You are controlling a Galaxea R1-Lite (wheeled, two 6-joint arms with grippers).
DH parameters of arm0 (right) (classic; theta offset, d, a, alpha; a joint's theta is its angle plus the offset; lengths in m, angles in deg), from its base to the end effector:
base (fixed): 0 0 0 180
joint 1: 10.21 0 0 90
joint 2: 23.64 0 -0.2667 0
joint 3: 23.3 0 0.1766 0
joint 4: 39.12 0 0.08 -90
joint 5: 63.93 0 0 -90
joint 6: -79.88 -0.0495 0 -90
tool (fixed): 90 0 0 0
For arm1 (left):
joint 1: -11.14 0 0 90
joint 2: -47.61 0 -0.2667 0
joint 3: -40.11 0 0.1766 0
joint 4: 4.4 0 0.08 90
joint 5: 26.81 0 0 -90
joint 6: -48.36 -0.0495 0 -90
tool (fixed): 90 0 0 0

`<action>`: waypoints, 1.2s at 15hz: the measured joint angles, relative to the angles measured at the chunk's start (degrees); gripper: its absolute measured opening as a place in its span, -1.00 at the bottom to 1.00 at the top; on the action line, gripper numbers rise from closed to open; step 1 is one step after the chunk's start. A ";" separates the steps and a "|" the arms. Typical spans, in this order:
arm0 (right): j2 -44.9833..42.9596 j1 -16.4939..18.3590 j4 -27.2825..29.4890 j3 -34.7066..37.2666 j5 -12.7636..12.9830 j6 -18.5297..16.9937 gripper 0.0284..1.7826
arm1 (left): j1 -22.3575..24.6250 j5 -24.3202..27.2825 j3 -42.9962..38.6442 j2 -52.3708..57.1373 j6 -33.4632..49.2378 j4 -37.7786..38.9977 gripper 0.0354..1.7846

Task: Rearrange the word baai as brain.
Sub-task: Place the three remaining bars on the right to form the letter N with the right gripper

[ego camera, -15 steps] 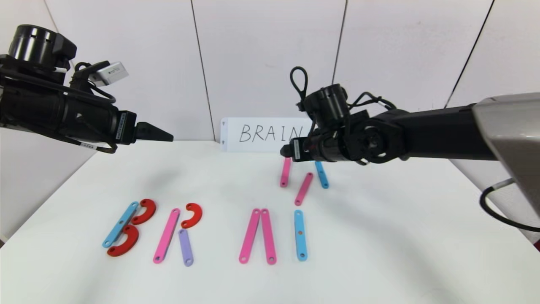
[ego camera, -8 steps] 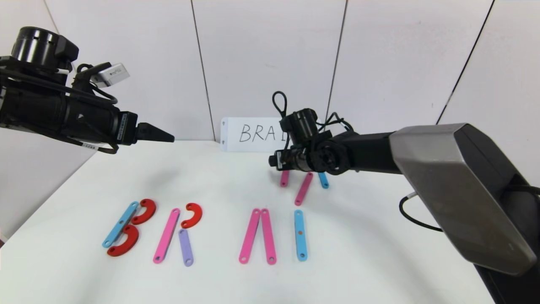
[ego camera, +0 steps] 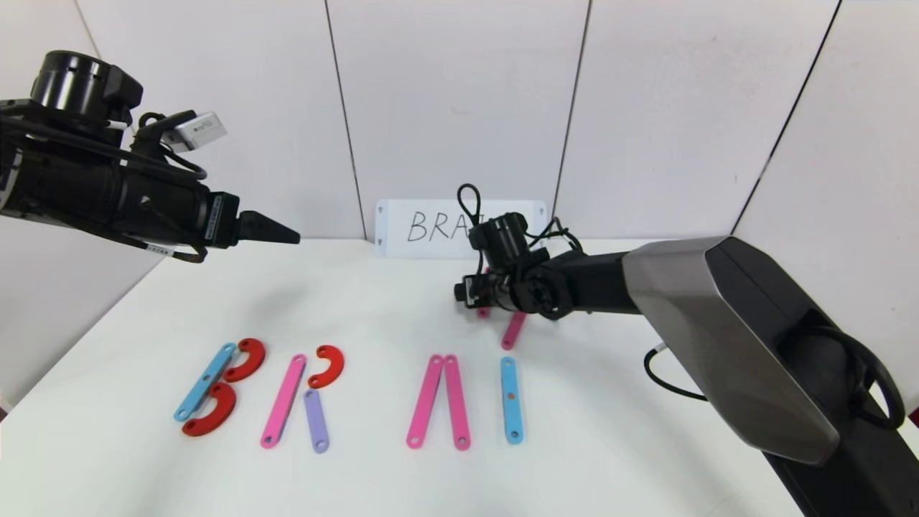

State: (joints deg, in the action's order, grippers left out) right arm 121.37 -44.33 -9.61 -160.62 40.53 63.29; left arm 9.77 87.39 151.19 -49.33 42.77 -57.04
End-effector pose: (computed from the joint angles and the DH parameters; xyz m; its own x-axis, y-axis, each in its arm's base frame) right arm 0.4171 0.2677 0.0520 0.7786 0.2259 -0.5854 -0.2198 0.9720 0.0827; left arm 0.3008 -0.0275 0.2300 0.7038 -0.4269 -0.5678 0.4015 0.8984 -0.1777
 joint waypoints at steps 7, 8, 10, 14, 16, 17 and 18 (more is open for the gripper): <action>0.85 0.04 -1.37 0.04 -0.16 0.00 -0.30 | -0.10 0.02 0.00 -0.50 -0.07 0.00 0.95; 0.89 0.04 -1.40 0.04 -0.21 -0.02 -0.47 | -0.11 0.02 0.02 -0.57 -0.10 -0.02 0.95; 1.00 0.04 -1.49 0.04 -0.21 -0.02 -0.68 | -0.11 0.02 0.06 -0.63 -0.10 0.00 0.95; 0.78 0.00 -1.10 0.04 -0.18 -0.57 -0.69 | -0.11 -0.04 0.06 -0.74 -0.07 0.00 0.95; 0.02 -0.02 -0.68 0.09 -0.16 -1.07 -0.69 | -0.11 -0.06 0.09 -0.79 -0.07 0.09 0.95; -0.66 -0.02 -0.40 0.28 -0.10 -1.21 -0.69 | -0.11 -0.04 0.09 -0.85 -0.10 0.09 0.95; -1.62 -0.02 -0.11 0.55 0.06 -1.49 -0.69 | -0.11 -0.02 0.09 -0.85 -0.07 0.09 0.95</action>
State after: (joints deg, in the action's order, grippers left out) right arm 119.74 -44.36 -9.72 -160.07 40.59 61.80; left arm 9.66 87.37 151.27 -50.19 42.69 -56.96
